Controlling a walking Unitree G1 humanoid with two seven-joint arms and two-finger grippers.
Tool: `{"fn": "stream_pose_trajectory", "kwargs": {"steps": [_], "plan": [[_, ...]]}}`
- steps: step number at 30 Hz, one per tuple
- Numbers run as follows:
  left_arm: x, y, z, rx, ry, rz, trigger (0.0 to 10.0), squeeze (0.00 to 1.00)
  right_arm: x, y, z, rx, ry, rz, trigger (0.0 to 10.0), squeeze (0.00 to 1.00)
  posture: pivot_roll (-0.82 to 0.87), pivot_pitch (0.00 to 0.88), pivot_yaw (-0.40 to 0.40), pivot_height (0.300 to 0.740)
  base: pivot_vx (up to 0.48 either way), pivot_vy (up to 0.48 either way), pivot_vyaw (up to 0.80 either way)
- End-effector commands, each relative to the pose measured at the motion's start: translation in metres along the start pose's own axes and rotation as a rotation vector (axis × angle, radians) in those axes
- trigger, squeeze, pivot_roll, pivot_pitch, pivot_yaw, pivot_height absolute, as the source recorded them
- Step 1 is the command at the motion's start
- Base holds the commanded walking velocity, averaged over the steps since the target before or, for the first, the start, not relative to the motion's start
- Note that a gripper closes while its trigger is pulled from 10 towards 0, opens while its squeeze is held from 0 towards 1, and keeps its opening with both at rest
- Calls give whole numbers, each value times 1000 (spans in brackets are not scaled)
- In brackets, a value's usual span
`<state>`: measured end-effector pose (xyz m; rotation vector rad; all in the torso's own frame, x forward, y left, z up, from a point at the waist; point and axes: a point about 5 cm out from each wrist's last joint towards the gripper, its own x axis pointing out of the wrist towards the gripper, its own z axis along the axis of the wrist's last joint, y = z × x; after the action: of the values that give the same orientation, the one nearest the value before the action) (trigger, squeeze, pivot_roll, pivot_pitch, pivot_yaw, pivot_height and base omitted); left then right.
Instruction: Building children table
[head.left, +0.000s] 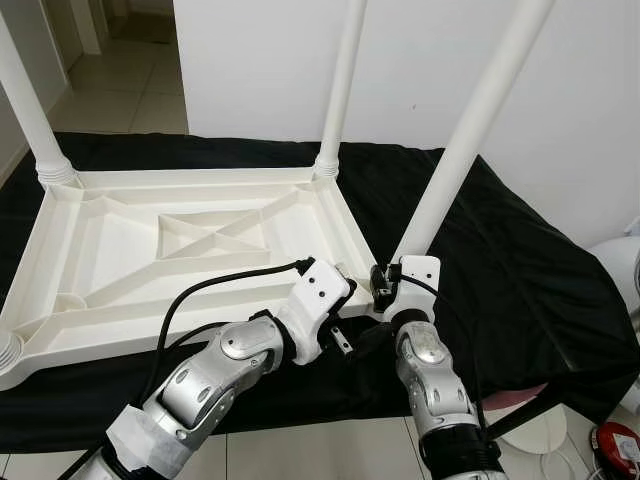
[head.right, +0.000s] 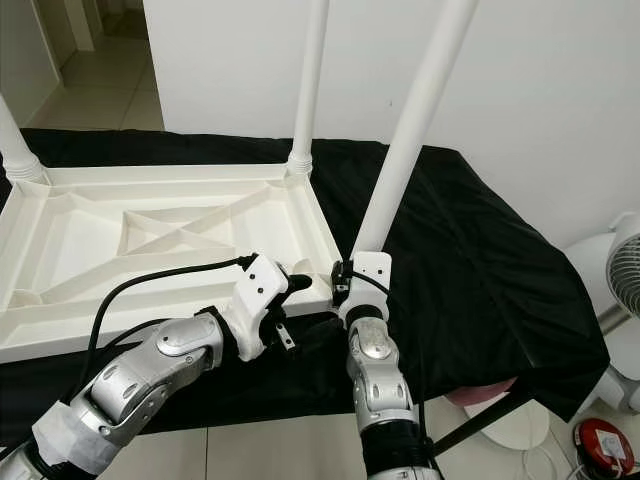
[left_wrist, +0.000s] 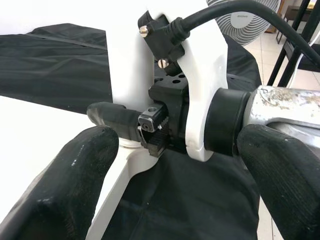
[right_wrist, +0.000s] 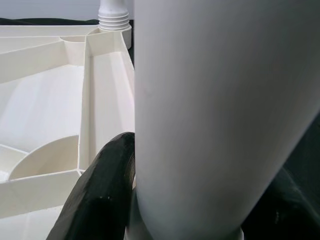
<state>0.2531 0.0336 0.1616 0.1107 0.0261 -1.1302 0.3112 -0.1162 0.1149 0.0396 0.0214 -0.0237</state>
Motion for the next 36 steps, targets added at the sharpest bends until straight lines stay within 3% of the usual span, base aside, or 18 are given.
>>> {"fn": "stream_pose_trajectory", "kwargs": {"steps": [1, 7, 8, 15, 20, 21, 22, 23, 25, 29, 33, 35, 36], "plan": [[1, -7, 2, 15, -2, -124, 10000, 0, -5, 0, -16, 8, 86, -1, 10000, 0, -15, 0, -111, 740, 0, 0, 0], [0, -7, 1, 20, 2, -122, 10000, 0, -5, -1, -11, 17, 88, -35, 10000, 0, -11, 0, -112, 740, 0, 0, 0], [0, -7, 1, 21, 3, -121, 10000, 0, -5, -1, -10, 18, 83, -40, 10000, 1000, -5, 0, -113, 740, 0, 0, 0], [-1, -7, 0, 21, 5, -117, 10000, 0, -6, 0, -3, 33, 51, -24, 10000, 1000, -3, 0, -115, 740, 0, 0, 0], [-1, -8, 0, 18, 4, -116, 10000, 0, -5, -10, 1, 34, 26, -21, 10000, 1000, -4, 0, -117, 740, 0, 0, 0], [-1, -8, 0, 18, 4, -116, 10000, 0, -5, -11, 1, 38, 25, -5, 10000, 235, -4, 0, -117, 740, 0, 0, 0], [-1, -8, 0, 18, 4, -116, 10000, 0, -5, -11, 1, 38, 25, -5, 10000, 235, -4, 0, -117, 740, 0, 0, 0], [-1, -8, 0, 17, 4, -115, 10000, 0, -4, -11, 2, 38, 19, 19, 10000, 0, -4, 0, -117, 740, 0, 0, 0], [-1, -8, 1, 16, 2, -115, 10000, 0, -3, -12, 4, 35, 8, 46, 10000, 0, -8, 0, -116, 740, 0, 0, 0], [-1, -9, -3, 20, 18, -116, 10000, 0, 2, -27, 10, -14, -37, 211, 10000, 0, -11, 0, -113, 740, 0, 0, 0], [-2, -9, -4, 22, 24, -117, 10000, 0, 2, -30, 12, -29, -45, 243, 10000, 0, -11, 0, -113, 740, 0, 0, 0], [-3, -9, -5, 22, 30, -117, 10000, 0, 2, -37, 12, -87, -38, 388, 10000, 0, -22, 0, -103, 740, 0, 0, 0], [-3, -9, -5, 22, 30, -117, 10000, 0, 2, -37, 12, -87, -38, 388, 10000, 0, -22, 0, -103, 740, 0, 0, 0]]}}
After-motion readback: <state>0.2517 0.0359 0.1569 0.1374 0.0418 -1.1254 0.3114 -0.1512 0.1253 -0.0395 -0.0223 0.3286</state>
